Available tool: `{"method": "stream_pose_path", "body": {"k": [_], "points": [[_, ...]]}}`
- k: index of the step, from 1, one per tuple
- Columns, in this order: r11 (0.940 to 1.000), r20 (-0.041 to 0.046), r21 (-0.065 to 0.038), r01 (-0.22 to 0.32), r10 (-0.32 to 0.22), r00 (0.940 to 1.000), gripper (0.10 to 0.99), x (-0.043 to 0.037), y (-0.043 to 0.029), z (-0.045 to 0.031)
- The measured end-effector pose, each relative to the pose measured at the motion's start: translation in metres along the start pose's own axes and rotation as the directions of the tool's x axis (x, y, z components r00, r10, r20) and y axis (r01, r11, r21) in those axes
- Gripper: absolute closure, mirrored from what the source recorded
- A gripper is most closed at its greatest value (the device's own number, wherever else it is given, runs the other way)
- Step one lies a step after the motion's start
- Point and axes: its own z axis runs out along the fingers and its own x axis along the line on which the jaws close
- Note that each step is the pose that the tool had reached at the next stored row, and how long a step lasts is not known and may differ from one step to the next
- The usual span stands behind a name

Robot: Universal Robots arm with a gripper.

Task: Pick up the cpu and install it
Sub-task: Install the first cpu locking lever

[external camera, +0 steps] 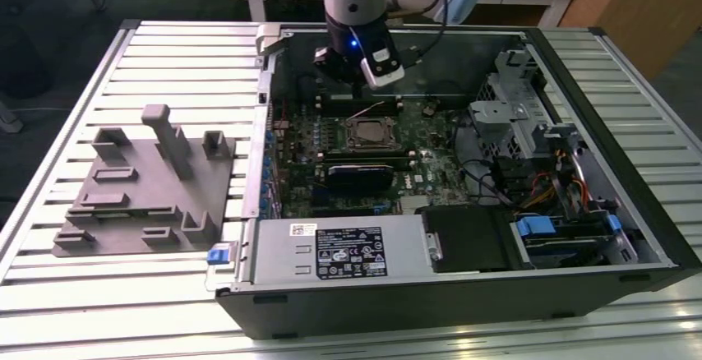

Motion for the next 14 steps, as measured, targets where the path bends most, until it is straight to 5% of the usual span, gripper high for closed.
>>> {"method": "stream_pose_path", "body": {"k": [3, 14], "points": [[0.9999, 0.0159, 0.001, -0.012, 0.012, 0.9998, 0.980, 0.0002, -0.0005, 0.0023], [0.9980, 0.0433, 0.001, -0.062, 0.062, 0.9971, 0.980, 0.0002, -0.0032, 0.0134]]}}
